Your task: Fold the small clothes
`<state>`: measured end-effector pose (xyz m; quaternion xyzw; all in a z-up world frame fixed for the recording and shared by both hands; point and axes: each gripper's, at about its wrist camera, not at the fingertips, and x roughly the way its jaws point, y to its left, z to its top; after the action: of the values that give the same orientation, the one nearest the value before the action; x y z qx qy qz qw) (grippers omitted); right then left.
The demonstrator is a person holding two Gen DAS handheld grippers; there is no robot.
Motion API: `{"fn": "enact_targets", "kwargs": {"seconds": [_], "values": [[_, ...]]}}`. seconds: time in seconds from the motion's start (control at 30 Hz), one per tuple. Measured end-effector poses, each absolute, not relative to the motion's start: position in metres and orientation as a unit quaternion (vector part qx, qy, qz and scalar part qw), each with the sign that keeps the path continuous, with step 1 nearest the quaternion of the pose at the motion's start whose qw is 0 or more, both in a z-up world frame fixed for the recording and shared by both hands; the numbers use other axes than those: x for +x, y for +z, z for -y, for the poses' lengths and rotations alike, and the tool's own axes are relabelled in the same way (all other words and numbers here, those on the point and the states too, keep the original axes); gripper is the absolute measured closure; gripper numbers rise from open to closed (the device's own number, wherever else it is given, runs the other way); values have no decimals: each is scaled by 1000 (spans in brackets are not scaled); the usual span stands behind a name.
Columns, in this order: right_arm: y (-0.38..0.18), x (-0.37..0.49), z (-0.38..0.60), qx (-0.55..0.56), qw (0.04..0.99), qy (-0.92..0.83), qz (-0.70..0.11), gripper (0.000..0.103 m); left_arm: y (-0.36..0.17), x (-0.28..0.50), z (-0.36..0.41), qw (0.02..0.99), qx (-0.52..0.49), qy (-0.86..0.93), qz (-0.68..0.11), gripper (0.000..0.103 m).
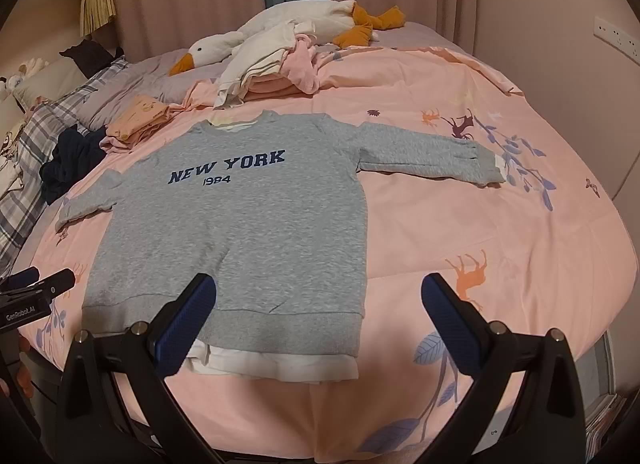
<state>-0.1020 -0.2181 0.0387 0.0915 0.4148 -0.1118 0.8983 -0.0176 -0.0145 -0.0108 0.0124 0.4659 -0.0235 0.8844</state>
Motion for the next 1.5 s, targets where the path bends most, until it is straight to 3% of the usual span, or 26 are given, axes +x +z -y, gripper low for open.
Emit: {"fn": "enact_targets", "kwargs": {"seconds": [0.73,1.03,1.5], "values": [[37,-102,219,96,898,-112,-416,0,-15,-15,14,882,8,-27,-470,1],[25,-93,235,118,895,-110,-415,0,-24,7,17,878,-47,-59,-472,1],[-38,-54,355,350,854,-119,-366,0,-44,68,48,866,-95,-135,-471,1]]}}
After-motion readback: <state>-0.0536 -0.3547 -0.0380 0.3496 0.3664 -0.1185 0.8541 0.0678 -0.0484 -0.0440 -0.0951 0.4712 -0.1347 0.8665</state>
